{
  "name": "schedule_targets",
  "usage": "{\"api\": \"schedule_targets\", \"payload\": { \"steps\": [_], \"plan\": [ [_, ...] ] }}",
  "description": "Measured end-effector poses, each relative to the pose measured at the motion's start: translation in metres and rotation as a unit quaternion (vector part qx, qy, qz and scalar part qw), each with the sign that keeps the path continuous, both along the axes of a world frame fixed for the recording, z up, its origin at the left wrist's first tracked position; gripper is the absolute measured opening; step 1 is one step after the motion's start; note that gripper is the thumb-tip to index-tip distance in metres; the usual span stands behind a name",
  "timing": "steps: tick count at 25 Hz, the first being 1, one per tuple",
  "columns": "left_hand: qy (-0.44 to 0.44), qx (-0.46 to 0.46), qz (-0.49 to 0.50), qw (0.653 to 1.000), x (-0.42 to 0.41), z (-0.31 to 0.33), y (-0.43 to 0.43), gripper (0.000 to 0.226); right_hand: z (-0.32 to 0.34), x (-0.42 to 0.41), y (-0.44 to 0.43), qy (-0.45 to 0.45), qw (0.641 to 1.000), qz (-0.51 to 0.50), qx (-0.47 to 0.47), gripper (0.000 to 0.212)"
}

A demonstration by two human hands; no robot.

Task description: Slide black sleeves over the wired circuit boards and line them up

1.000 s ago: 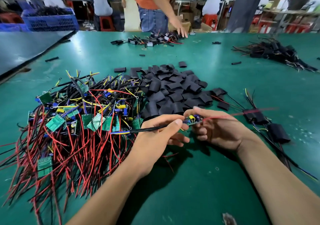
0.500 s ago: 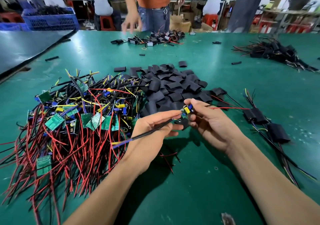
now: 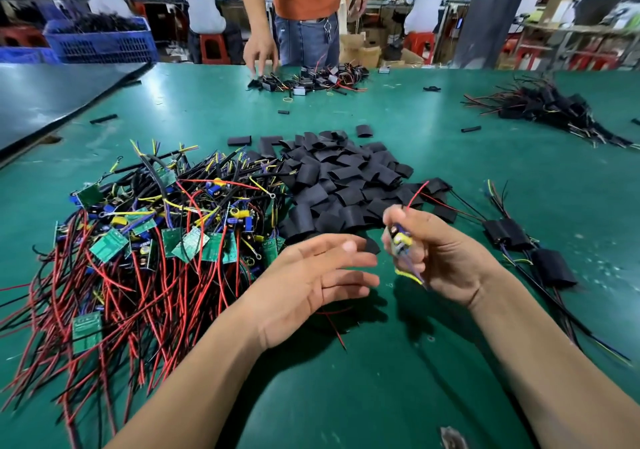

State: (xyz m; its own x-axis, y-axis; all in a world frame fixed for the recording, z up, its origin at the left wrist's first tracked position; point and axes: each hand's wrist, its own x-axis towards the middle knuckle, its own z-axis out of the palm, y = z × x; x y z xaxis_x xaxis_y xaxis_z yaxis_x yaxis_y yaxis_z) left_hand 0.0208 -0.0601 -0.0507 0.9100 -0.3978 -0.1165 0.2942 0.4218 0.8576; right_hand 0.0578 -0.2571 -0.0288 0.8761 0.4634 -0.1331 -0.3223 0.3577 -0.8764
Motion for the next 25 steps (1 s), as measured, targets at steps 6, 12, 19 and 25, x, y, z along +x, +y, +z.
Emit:
{"api": "schedule_targets", "payload": {
  "steps": [6,12,19,25],
  "plan": [
    [0.010,0.064,0.052,0.997,-0.001,0.000,-0.008,0.040,-0.019,-0.009,0.032,-0.117,0.972,-0.093,-0.182,0.019],
    [0.029,0.065,0.121,0.990,0.003,-0.002,-0.003,0.011,-0.025,-0.002,0.026,-0.242,0.854,-0.232,-0.399,0.043],
    [0.000,0.097,0.198,0.975,0.006,0.002,0.000,0.012,-0.031,0.005,0.010,-0.268,0.727,-0.109,-0.623,0.068],
    [-0.044,0.157,0.237,0.958,0.006,-0.003,-0.003,0.017,-0.025,0.002,0.009,-0.252,0.782,-0.177,-0.542,0.037]
  ]
}}
